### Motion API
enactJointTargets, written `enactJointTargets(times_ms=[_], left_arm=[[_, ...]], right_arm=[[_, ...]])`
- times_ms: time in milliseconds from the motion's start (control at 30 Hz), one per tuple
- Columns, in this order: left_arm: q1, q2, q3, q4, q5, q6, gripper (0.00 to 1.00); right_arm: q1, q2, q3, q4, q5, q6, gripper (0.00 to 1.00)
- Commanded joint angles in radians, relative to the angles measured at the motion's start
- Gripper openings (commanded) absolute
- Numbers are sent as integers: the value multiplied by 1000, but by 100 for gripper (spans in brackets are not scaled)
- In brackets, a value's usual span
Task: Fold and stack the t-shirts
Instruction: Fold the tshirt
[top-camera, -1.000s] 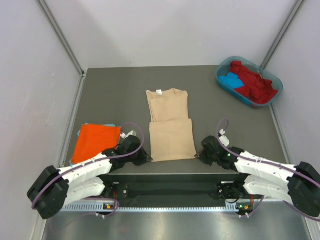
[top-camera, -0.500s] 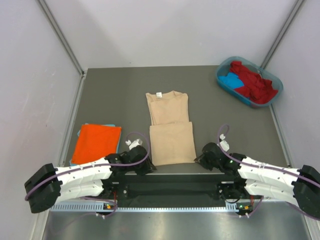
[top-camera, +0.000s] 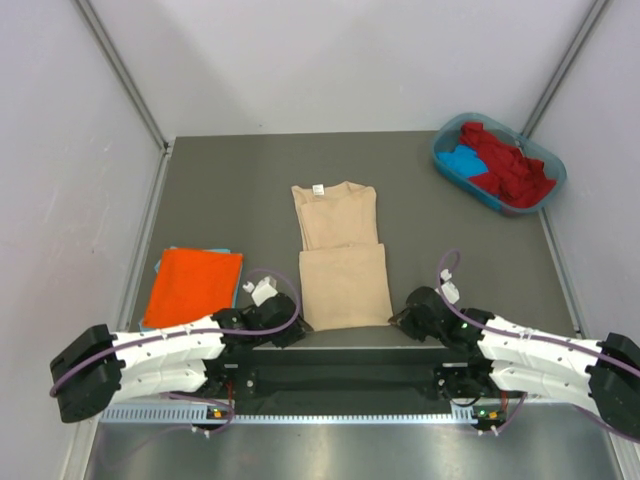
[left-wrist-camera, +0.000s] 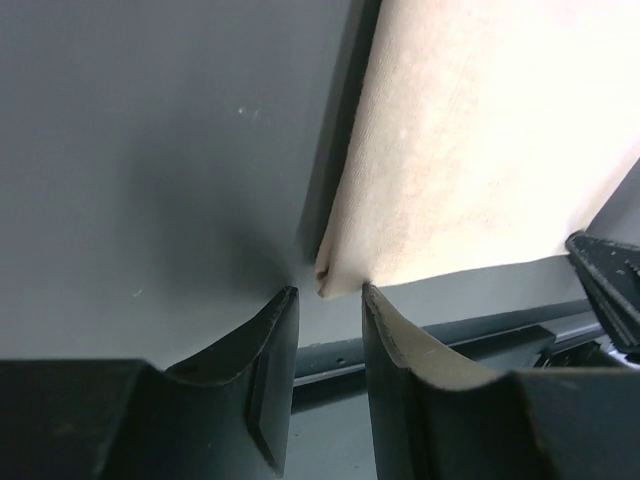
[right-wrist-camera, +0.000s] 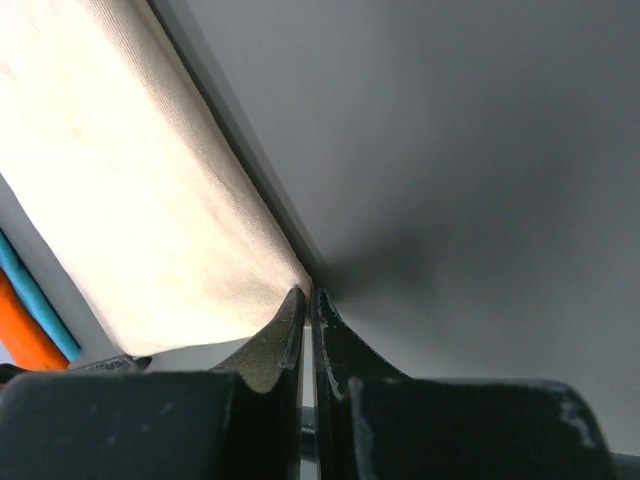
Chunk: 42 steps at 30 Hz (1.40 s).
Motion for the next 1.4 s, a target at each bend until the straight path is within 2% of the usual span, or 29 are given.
enactJointTargets(times_ms=[0, 167, 400, 533, 567, 633, 800, 1067, 1233, 1367], left_arm=[[-1, -11, -38, -23, -69, -63, 37], [-1, 7, -49, -7, -81, -76, 35], [-1, 96, -31, 21, -76, -67, 27], [-1, 119, -31, 24, -75, -64, 17], [-1, 121, -29, 21, -73, -63, 8], [-1, 113, -17, 7, -72, -50, 0], [-27, 67, 52, -109, -86, -26, 0], [-161, 64, 166, -234, -144, -64, 0], [-164, 15, 106, -122, -150, -86, 0], [-164, -22, 129, -157, -188, -57, 0]], right_arm=[[20, 3, -28, -52, 4, -7, 0], [20, 11, -32, -38, -1, -10, 0], [20, 8, -33, -35, -1, -10, 0], [20, -1, -33, -46, 1, -8, 0], [21, -4, -32, -51, 2, -12, 0], [20, -18, -28, -69, 8, -16, 0], [27, -79, -10, -129, 11, -56, 0], [105, -151, 45, -227, 79, -41, 0], [129, -139, 77, -212, 146, -93, 0], [132, -132, 131, -239, 182, -142, 0]])
